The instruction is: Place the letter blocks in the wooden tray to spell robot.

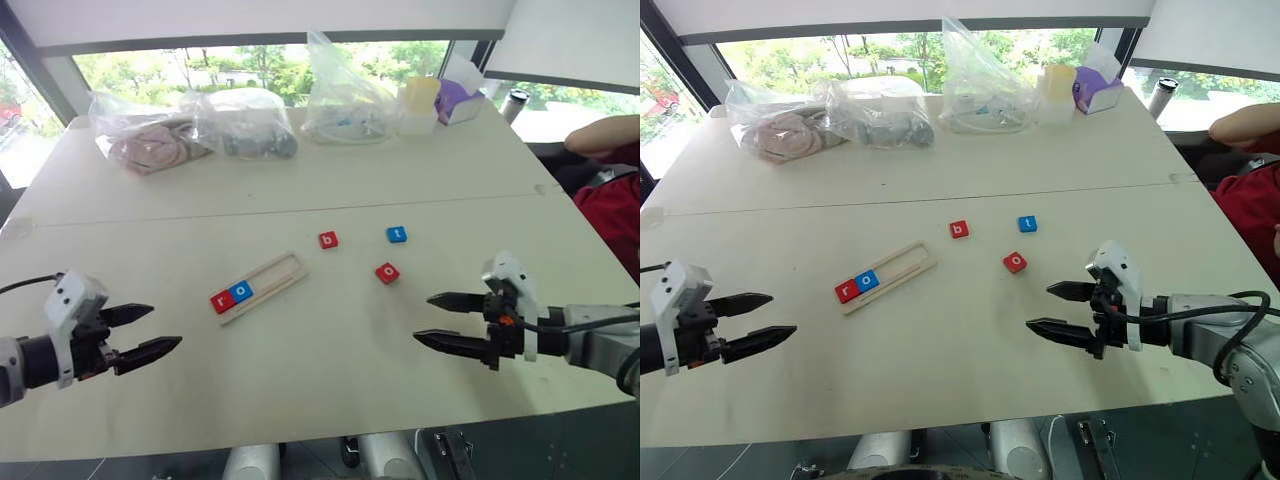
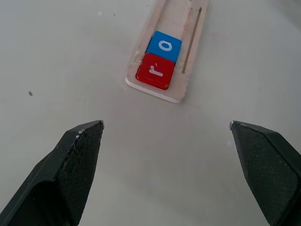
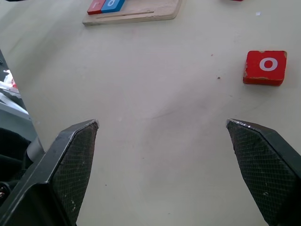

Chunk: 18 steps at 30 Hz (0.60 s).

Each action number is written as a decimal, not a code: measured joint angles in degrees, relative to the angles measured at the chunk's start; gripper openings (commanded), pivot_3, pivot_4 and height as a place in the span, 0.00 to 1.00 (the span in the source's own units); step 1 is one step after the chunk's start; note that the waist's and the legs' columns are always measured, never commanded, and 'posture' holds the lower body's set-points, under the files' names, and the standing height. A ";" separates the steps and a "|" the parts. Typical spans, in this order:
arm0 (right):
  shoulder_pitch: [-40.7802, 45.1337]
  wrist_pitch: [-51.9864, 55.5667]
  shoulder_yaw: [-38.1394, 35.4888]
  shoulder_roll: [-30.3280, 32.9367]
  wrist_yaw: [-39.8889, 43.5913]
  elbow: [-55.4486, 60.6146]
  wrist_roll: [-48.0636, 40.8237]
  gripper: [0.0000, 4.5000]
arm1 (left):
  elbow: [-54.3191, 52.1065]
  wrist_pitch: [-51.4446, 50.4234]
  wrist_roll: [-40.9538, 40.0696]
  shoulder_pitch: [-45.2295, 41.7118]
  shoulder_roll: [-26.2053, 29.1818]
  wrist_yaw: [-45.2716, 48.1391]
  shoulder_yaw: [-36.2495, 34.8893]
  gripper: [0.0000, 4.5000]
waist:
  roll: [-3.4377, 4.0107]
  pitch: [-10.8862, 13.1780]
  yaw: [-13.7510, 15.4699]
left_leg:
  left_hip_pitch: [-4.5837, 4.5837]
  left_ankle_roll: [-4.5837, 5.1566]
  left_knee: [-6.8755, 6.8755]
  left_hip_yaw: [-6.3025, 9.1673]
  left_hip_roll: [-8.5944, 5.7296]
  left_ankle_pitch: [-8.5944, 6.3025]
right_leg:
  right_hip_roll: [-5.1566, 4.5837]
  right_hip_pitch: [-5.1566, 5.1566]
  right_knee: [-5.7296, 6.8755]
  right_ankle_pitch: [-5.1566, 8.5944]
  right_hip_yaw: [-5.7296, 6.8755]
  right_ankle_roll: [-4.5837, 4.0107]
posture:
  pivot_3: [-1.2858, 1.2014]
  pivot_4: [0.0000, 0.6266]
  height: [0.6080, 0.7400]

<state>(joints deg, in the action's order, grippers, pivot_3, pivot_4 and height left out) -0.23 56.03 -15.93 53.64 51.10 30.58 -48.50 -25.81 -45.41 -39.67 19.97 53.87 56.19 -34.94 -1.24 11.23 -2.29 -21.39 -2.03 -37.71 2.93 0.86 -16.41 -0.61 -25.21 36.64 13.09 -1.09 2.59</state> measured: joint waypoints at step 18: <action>4.86 -2.98 5.80 -0.40 2.15 -4.24 2.18 0.99 | -1.64 0.09 0.28 3.70 1.13 1.43 -2.06 1.00 | 0.01 0.01 0.18 | 0.01 0.03 -0.02 -0.01 0.00 -0.02 | 0.01 -0.01 -0.05 0.01 -0.01 -0.01 | 0.52 0.24 1.00</action>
<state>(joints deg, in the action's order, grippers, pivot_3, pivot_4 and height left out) 4.63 53.05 -10.13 53.24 53.24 26.34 -46.32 -27.45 -45.32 -39.39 23.67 55.00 57.62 -37.00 -1.23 11.24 -2.11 -21.39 -2.01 -37.73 2.93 0.86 -16.43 -0.60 -25.22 36.59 13.09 -1.10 2.58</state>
